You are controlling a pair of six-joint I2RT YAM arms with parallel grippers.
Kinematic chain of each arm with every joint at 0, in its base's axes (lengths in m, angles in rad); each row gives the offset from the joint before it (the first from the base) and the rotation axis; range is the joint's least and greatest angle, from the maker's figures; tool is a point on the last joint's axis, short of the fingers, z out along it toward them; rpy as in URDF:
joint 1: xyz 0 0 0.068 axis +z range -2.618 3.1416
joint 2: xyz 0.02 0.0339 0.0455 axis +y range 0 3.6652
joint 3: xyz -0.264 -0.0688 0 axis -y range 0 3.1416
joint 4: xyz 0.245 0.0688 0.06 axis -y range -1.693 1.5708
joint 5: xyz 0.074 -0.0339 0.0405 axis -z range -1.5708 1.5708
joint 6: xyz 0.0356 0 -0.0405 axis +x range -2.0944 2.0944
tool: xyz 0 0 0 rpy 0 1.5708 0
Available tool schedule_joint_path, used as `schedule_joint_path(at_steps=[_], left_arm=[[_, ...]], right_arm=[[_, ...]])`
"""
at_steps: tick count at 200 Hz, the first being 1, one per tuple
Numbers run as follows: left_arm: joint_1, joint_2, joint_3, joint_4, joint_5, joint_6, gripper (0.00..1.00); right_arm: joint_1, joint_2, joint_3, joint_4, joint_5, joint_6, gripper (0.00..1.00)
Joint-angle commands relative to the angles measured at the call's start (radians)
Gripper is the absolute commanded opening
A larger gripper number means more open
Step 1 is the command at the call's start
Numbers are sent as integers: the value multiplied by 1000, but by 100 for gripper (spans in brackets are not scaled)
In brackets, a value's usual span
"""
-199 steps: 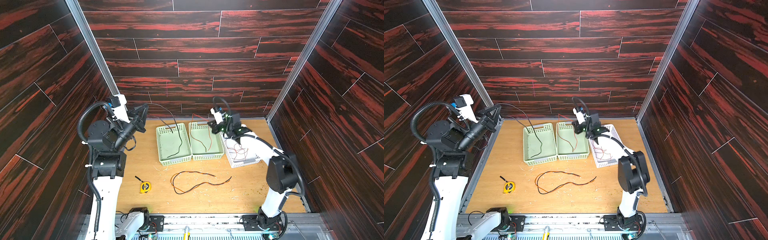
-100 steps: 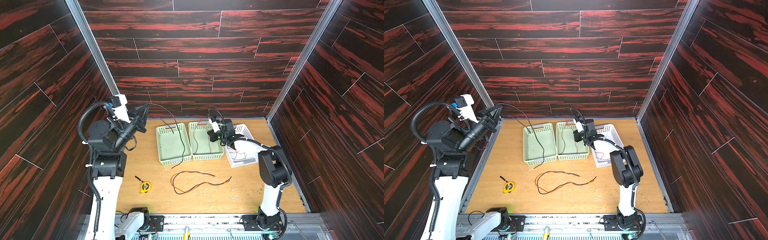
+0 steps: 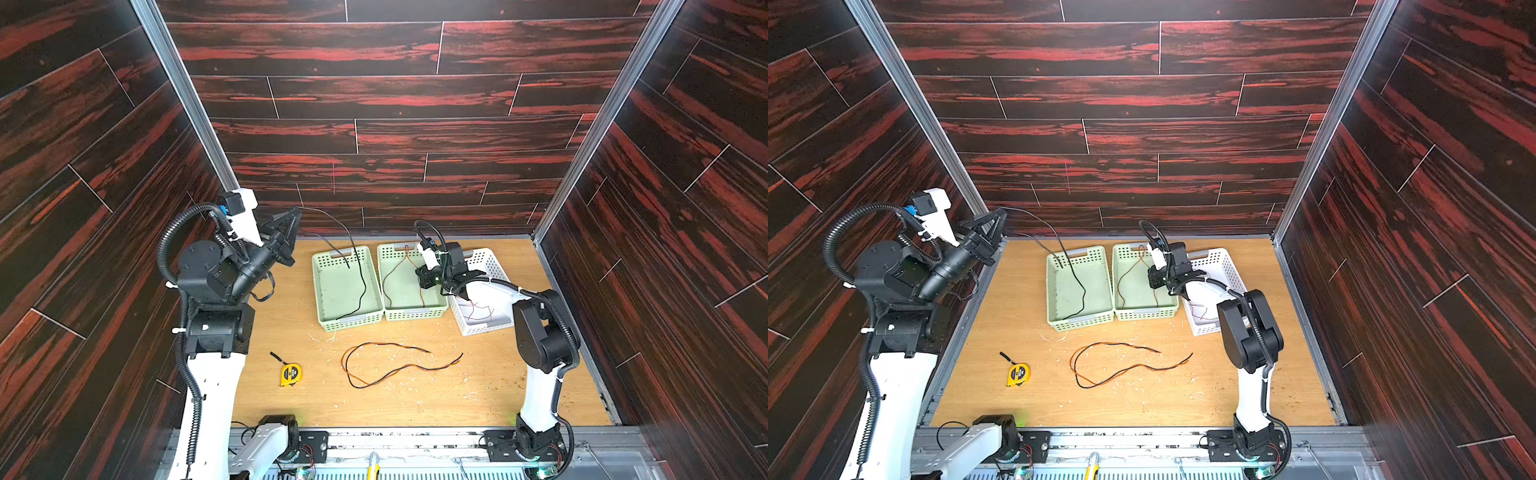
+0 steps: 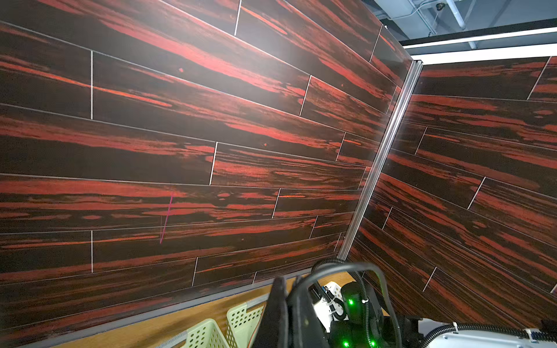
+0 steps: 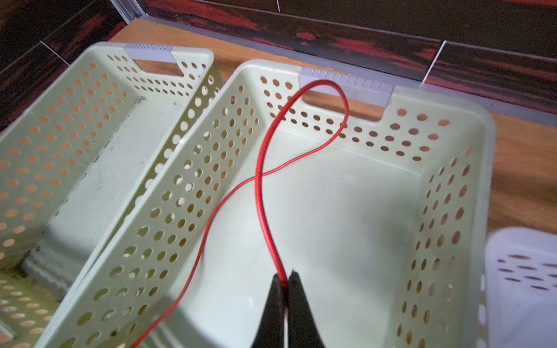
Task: Untangle the cables
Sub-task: 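Open the right gripper to drop the red wire, then raise it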
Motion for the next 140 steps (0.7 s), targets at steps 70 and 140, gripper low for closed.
schedule_joint_path(at_steps=[70,140], left_arm=[[-6,-6,8,34,3,5,0],[-6,-7,1,18,-31,20,0]], right_arm=[[10,-49,30,-69,-16,0,0],[6,-134,-19,-92,11,-34,50]])
